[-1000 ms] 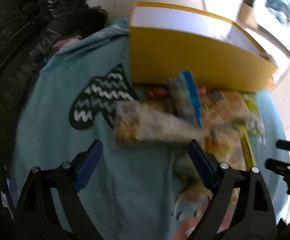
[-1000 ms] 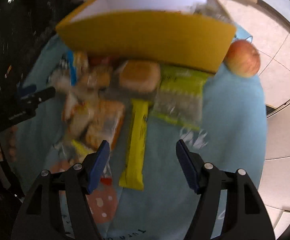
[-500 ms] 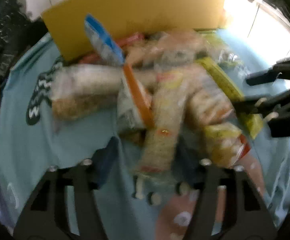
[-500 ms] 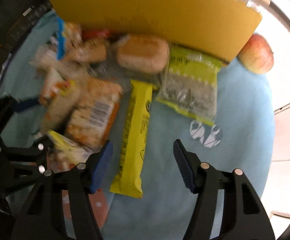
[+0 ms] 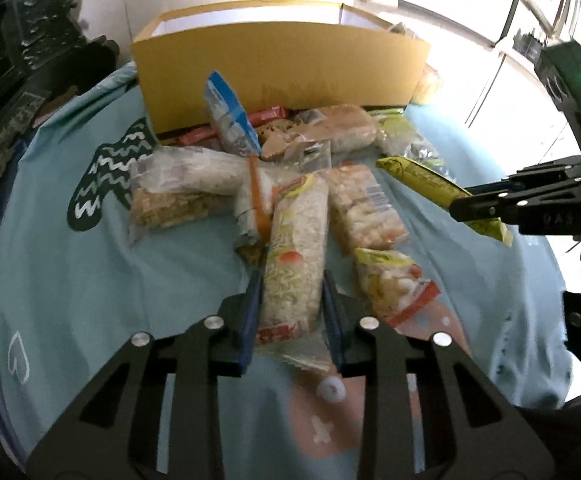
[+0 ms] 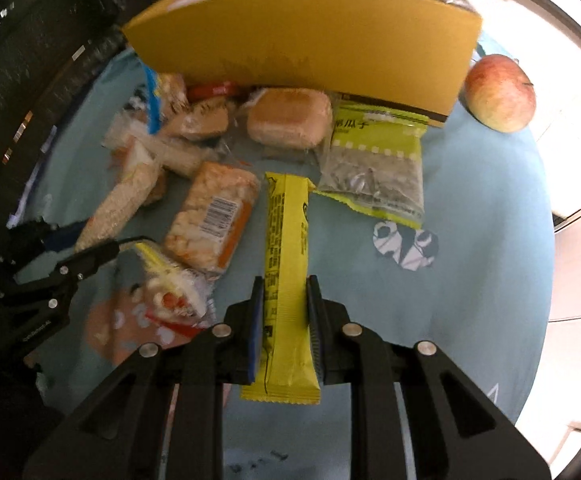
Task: Organize snacks
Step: 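Grasp long clear grain bag with left tool while right tool grasps yellow bar, then carry both snacks over the box and open both tools to drop them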
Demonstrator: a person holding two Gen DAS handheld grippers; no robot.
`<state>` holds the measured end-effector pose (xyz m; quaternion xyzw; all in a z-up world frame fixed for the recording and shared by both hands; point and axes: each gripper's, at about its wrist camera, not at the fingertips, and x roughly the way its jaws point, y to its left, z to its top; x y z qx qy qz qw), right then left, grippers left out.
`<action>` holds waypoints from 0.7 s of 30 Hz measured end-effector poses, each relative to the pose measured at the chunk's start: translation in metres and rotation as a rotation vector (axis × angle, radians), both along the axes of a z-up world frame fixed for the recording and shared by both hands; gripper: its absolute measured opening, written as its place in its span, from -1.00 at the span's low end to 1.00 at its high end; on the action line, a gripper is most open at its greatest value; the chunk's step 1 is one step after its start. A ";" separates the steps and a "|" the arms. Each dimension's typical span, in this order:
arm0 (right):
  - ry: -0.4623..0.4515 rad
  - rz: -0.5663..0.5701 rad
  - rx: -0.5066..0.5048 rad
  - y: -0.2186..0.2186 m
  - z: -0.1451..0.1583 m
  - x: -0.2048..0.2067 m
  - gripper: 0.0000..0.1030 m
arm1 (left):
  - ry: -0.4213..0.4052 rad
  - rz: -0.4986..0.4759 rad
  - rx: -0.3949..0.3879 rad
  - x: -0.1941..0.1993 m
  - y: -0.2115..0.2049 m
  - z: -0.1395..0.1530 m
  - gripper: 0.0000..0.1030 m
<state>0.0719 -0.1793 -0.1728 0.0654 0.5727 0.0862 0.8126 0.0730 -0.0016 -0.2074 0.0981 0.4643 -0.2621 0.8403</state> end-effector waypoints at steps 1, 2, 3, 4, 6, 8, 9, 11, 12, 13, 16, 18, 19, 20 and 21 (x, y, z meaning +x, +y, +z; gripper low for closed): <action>-0.003 -0.002 0.005 -0.001 0.002 -0.003 -0.61 | -0.003 0.001 -0.004 -0.002 0.003 0.002 -0.44; -0.005 -0.006 0.012 -0.003 0.003 -0.006 -0.61 | -0.005 0.004 -0.005 -0.003 0.004 0.004 -0.44; -0.005 -0.011 0.028 -0.007 0.005 -0.008 -0.61 | -0.007 0.012 -0.010 -0.003 0.006 0.007 -0.44; -0.006 -0.015 0.041 -0.009 0.010 -0.015 -0.61 | -0.009 0.019 -0.017 -0.004 0.009 0.010 -0.44; -0.019 -0.016 0.056 -0.012 0.017 -0.023 -0.61 | -0.021 0.028 -0.034 -0.005 0.013 0.018 -0.44; -0.034 -0.018 0.072 -0.014 0.028 -0.028 -0.64 | -0.034 0.032 -0.050 -0.006 0.013 0.025 -0.44; -0.047 -0.022 0.085 -0.016 0.033 -0.028 -0.69 | -0.042 0.032 -0.060 -0.006 0.013 0.030 -0.44; -0.052 -0.023 0.083 -0.017 0.038 -0.028 -0.81 | -0.050 0.030 -0.068 -0.008 0.014 0.035 -0.44; -0.039 -0.019 0.055 -0.015 0.035 -0.027 -0.81 | -0.051 0.029 -0.064 -0.008 0.014 0.036 -0.44; -0.009 -0.011 0.020 -0.014 0.031 -0.026 -0.81 | -0.044 0.030 -0.060 -0.007 0.013 0.035 -0.44; 0.051 0.012 -0.032 -0.010 0.016 -0.028 -0.48 | -0.007 0.040 -0.046 -0.006 0.013 0.026 -0.44; 0.057 0.033 -0.032 -0.006 0.009 -0.031 -0.14 | 0.003 0.038 -0.046 -0.008 0.012 0.023 -0.44; 0.062 0.041 -0.028 -0.004 0.007 -0.033 -0.11 | 0.006 0.035 -0.046 -0.009 0.012 0.021 -0.44; 0.078 0.052 -0.032 0.000 0.001 -0.033 -0.11 | 0.008 0.031 -0.044 -0.010 0.011 0.020 -0.44; 0.095 0.062 -0.047 0.003 -0.005 -0.033 -0.11 | 0.009 0.029 -0.042 -0.011 0.011 0.020 -0.44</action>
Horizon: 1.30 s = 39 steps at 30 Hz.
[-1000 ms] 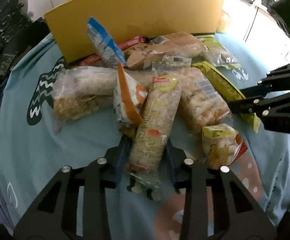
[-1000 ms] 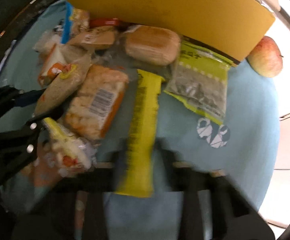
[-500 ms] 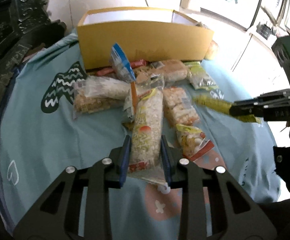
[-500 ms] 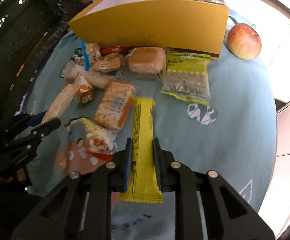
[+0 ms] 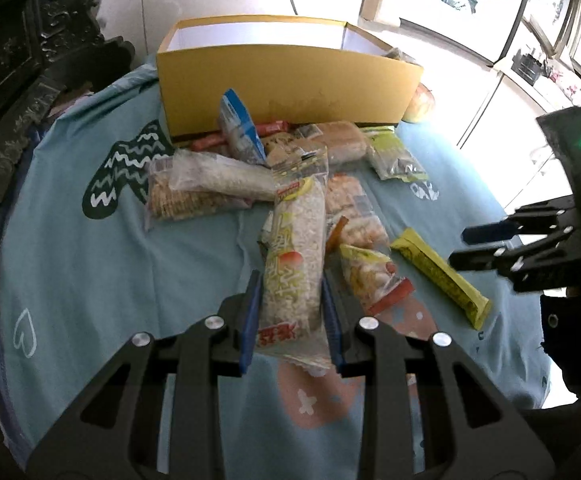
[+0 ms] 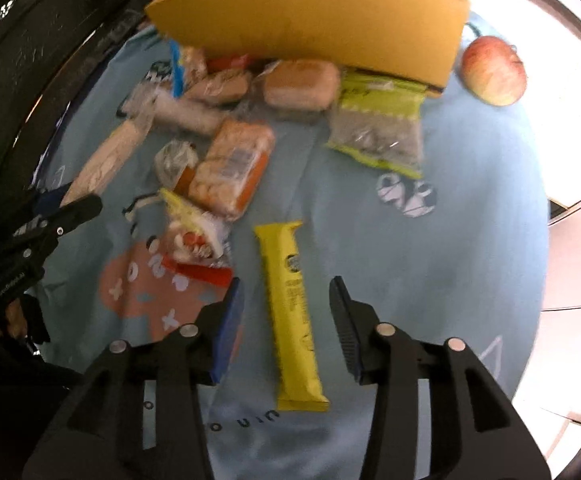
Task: Organize snacks
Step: 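Carry both snacks over the box and open both tools to drop them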
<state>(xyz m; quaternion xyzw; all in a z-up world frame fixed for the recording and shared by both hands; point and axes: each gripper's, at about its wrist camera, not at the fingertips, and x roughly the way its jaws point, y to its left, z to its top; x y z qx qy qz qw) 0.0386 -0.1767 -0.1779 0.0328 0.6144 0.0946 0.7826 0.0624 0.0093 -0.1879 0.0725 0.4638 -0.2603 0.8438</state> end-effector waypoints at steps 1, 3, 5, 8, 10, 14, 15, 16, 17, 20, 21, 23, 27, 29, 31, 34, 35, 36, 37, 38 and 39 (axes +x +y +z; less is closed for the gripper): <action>0.028 0.014 -0.034 0.005 -0.010 0.000 -0.12 | 0.001 -0.002 0.001 0.000 0.000 -0.001 -0.44; 0.057 0.057 -0.114 0.014 -0.030 -0.005 -0.38 | 0.000 -0.003 0.000 -0.001 -0.001 -0.001 -0.44; 0.038 0.093 -0.134 0.020 -0.030 -0.008 -0.62 | -0.010 -0.005 -0.005 -0.001 0.000 0.002 -0.44; -0.005 0.072 -0.064 0.017 -0.016 -0.008 -0.63 | -0.025 0.005 -0.019 -0.001 0.004 0.007 -0.44; -0.040 0.032 0.006 0.008 0.000 -0.005 -0.63 | -0.031 0.015 -0.028 0.001 0.006 0.011 -0.44; -0.133 -0.030 0.096 -0.008 0.041 0.003 -0.63 | -0.065 0.024 -0.058 0.005 0.007 0.027 -0.44; -0.162 -0.044 0.114 -0.011 0.054 0.007 -0.63 | -0.076 0.024 -0.065 0.006 0.005 0.033 -0.44; -0.184 -0.055 0.128 -0.016 0.062 0.011 -0.63 | -0.088 0.024 -0.072 0.008 0.003 0.040 -0.44; -0.207 -0.065 0.139 -0.020 0.073 0.017 -0.62 | -0.099 0.024 -0.077 0.010 0.002 0.046 -0.44; -0.295 -0.079 0.145 -0.033 0.110 0.034 -0.62 | -0.147 0.028 -0.096 0.025 -0.006 0.071 -0.44; -0.316 -0.079 0.143 -0.036 0.121 0.042 -0.62 | -0.160 0.034 -0.099 0.031 -0.009 0.079 -0.44; -0.353 -0.083 0.132 -0.039 0.139 0.056 -0.62 | -0.182 0.044 -0.111 0.044 -0.015 0.095 -0.44; -0.425 -0.086 0.106 -0.046 0.175 0.087 -0.62 | -0.227 0.083 -0.128 0.080 -0.029 0.128 -0.44; -0.449 -0.091 0.094 -0.048 0.187 0.099 -0.62 | -0.246 0.094 -0.143 0.095 -0.035 0.142 -0.44; -0.466 -0.098 0.085 -0.051 0.198 0.113 -0.62 | -0.265 0.098 -0.146 0.107 -0.042 0.153 -0.44; -0.486 -0.109 0.066 -0.054 0.209 0.126 -0.63 | -0.296 0.096 -0.150 0.124 -0.054 0.171 -0.44; -0.491 -0.111 0.064 -0.056 0.212 0.131 -0.62 | -0.305 0.095 -0.150 0.128 -0.057 0.175 -0.44; -0.498 -0.110 0.057 -0.059 0.215 0.135 -0.62 | -0.311 0.093 -0.153 0.134 -0.060 0.180 -0.44; -0.502 -0.109 0.053 -0.059 0.217 0.135 -0.62 | -0.315 0.091 -0.154 0.138 -0.062 0.183 -0.44; -0.505 -0.109 0.050 -0.060 0.218 0.138 -0.62 | -0.320 0.090 -0.153 0.142 -0.064 0.186 -0.44; -0.508 -0.108 0.045 -0.061 0.218 0.142 -0.62 | -0.326 0.087 -0.148 0.147 -0.067 0.188 -0.44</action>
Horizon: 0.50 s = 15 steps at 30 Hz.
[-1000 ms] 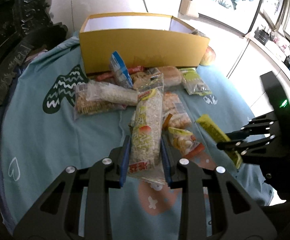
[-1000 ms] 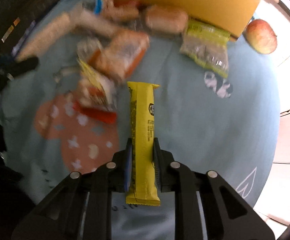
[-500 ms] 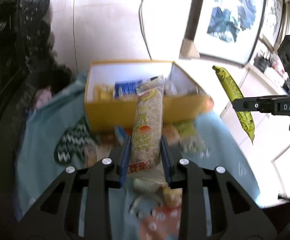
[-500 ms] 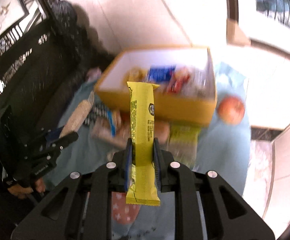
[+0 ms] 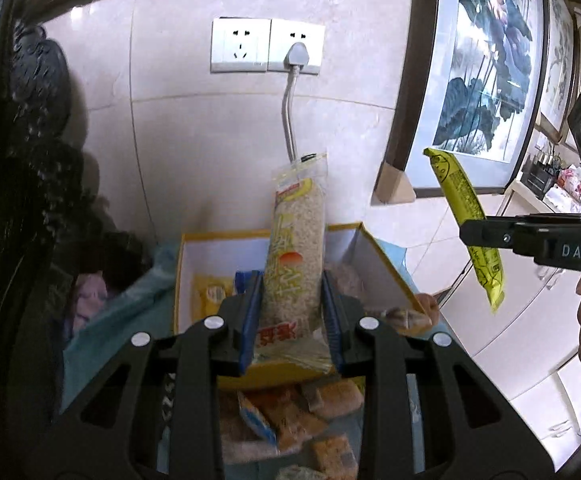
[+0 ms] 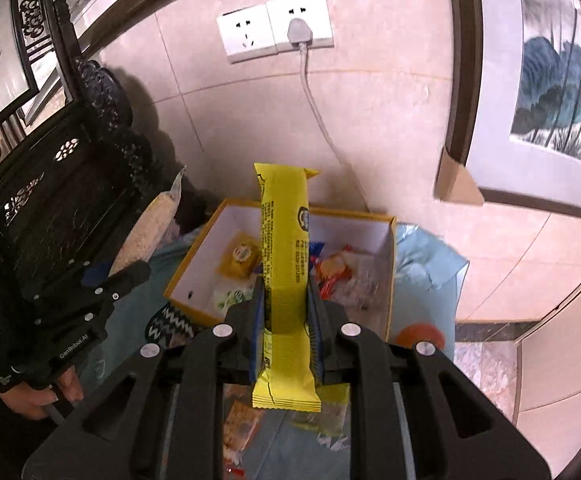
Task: Organize snacks
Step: 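Carry both snacks over the box and open both tools to drop them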
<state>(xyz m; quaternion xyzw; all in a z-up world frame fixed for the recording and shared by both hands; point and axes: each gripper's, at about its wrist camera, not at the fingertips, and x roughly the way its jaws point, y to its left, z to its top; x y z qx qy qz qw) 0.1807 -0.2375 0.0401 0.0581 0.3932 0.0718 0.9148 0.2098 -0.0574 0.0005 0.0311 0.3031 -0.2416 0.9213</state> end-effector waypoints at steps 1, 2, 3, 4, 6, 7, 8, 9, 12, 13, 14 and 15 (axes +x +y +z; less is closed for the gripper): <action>-0.002 -0.001 -0.002 0.000 0.003 0.003 -0.62 | -0.002 0.001 0.003 0.003 -0.001 0.000 -0.44; -0.004 -0.002 -0.003 0.000 0.003 0.006 -0.62 | -0.005 0.002 0.007 0.006 -0.002 0.000 -0.44; -0.006 -0.002 -0.005 -0.001 0.004 0.010 -0.63 | -0.004 0.004 0.010 0.010 -0.003 0.000 -0.44; -0.007 -0.004 -0.009 0.000 0.005 0.013 -0.63 | -0.002 0.006 0.013 0.014 -0.004 0.000 -0.44; -0.013 -0.011 -0.013 -0.001 0.005 0.021 -0.62 | 0.004 0.012 0.021 0.023 -0.005 -0.003 -0.44; -0.018 -0.021 -0.011 -0.001 0.005 0.028 -0.62 | 0.006 0.016 0.026 0.029 -0.006 -0.003 -0.43; -0.025 -0.023 -0.009 -0.002 0.005 0.035 -0.59 | 0.006 0.022 0.033 0.035 -0.009 -0.004 -0.40; -0.030 -0.022 -0.007 -0.003 0.004 0.043 -0.49 | -0.001 0.038 0.052 0.043 -0.012 -0.005 -0.15; 0.021 -0.099 -0.090 -0.008 -0.012 0.065 0.19 | 0.010 0.131 0.139 0.066 -0.015 -0.020 0.90; 0.025 -0.105 -0.083 -0.009 -0.014 0.064 0.19 | 0.015 0.142 0.145 0.069 -0.012 -0.024 0.90; 0.028 -0.106 -0.063 -0.011 -0.017 0.061 0.19 | 0.029 0.144 0.142 0.070 -0.007 -0.027 0.90; 0.026 -0.098 -0.046 -0.012 -0.019 0.055 0.19 | 0.036 0.141 0.134 0.067 -0.002 -0.028 0.90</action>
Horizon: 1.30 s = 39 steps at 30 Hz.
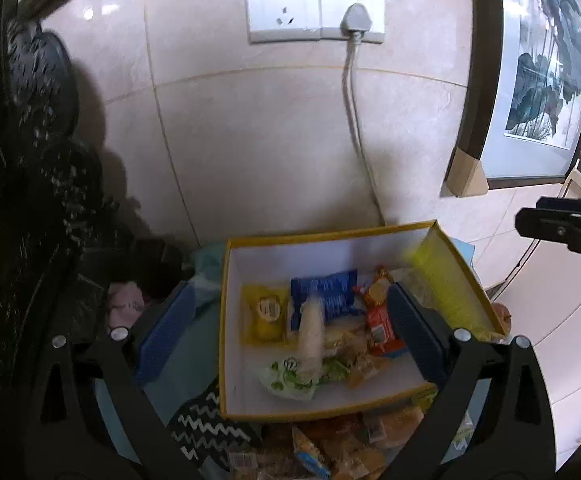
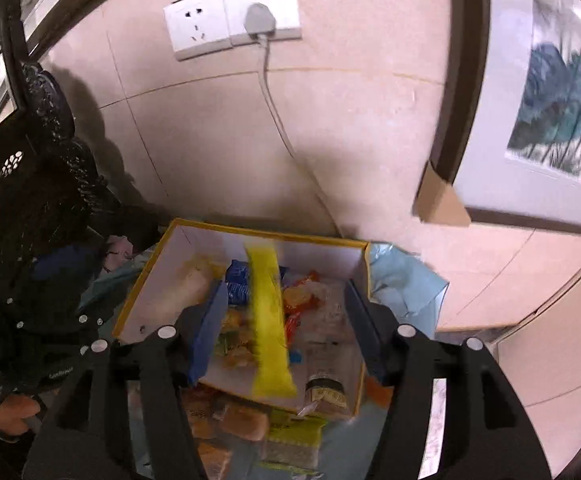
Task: Organize snacks
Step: 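Carry both snacks over the box and open both tools to drop them, then grasp clear rice-cake bag with left tool while right tool grasps green seed bag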
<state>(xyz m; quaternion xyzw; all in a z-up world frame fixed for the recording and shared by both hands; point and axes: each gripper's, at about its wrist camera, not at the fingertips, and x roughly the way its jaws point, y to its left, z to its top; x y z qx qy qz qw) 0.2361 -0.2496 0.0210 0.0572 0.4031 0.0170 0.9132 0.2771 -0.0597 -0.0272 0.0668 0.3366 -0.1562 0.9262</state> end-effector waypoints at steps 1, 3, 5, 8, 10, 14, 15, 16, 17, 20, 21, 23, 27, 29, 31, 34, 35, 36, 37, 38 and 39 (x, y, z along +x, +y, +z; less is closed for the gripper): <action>0.002 0.008 0.006 0.000 -0.003 -0.005 0.19 | -0.005 -0.003 -0.011 -0.005 0.006 -0.002 0.90; 0.013 0.032 0.020 0.000 -0.012 -0.019 0.19 | -0.004 -0.002 -0.013 -0.014 0.016 -0.007 0.90; 0.030 0.050 0.039 0.002 -0.023 -0.033 0.19 | 0.011 -0.002 -0.026 -0.025 0.025 -0.014 0.90; 0.078 0.073 0.088 0.007 -0.048 -0.056 0.19 | 0.045 -0.002 -0.050 -0.047 0.037 -0.032 0.90; 0.127 0.092 0.079 0.013 -0.069 -0.072 0.19 | 0.085 -0.021 -0.051 -0.064 0.040 -0.052 0.90; 0.268 0.068 -0.038 0.020 -0.132 -0.095 0.19 | 0.175 -0.053 0.026 -0.098 0.041 -0.104 0.90; 0.309 0.058 -0.049 0.019 -0.149 -0.099 0.19 | 0.191 -0.053 0.032 -0.103 0.042 -0.112 0.90; 0.335 0.050 -0.049 0.018 -0.160 -0.101 0.19 | 0.210 -0.051 0.034 -0.108 0.044 -0.121 0.90; 0.355 0.041 -0.048 0.017 -0.170 -0.103 0.19 | 0.226 -0.046 0.035 -0.111 0.047 -0.129 0.90; 0.392 0.022 -0.067 0.016 -0.189 -0.102 0.24 | 0.266 -0.028 0.055 -0.115 0.054 -0.148 0.90; 0.407 0.019 -0.073 0.017 -0.193 -0.100 0.26 | 0.275 -0.023 0.069 -0.115 0.056 -0.155 0.90; 0.446 0.003 -0.077 0.017 -0.206 -0.096 0.27 | 0.281 -0.023 0.078 -0.114 0.058 -0.161 0.90; 0.466 -0.009 -0.091 0.022 -0.219 -0.085 0.27 | 0.271 -0.031 0.083 -0.107 0.057 -0.167 0.90; 0.472 -0.011 -0.099 0.026 -0.225 -0.080 0.27 | 0.277 -0.051 0.104 -0.101 0.049 -0.173 0.90; 0.492 -0.015 -0.104 0.030 -0.233 -0.076 0.30 | 0.284 -0.082 0.134 -0.099 0.040 -0.181 0.90; 0.484 -0.033 -0.146 0.034 -0.240 -0.070 0.67 | 0.292 -0.119 0.201 -0.101 0.027 -0.196 0.90; 0.478 -0.048 -0.166 0.035 -0.242 -0.070 0.85 | 0.306 -0.127 0.216 -0.103 0.024 -0.203 0.90; 0.471 -0.053 -0.153 0.033 -0.244 -0.072 0.87 | 0.316 -0.126 0.226 -0.104 0.023 -0.208 0.89; 0.481 -0.050 -0.113 0.029 -0.247 -0.073 0.88 | 0.298 -0.127 0.238 -0.108 0.022 -0.209 0.86; 0.508 -0.046 -0.059 0.026 -0.252 -0.075 0.79 | 0.287 -0.135 0.239 -0.111 0.021 -0.208 0.67; 0.482 -0.032 -0.059 0.026 -0.248 -0.080 0.68 | 0.272 -0.135 0.230 -0.114 0.023 -0.205 0.30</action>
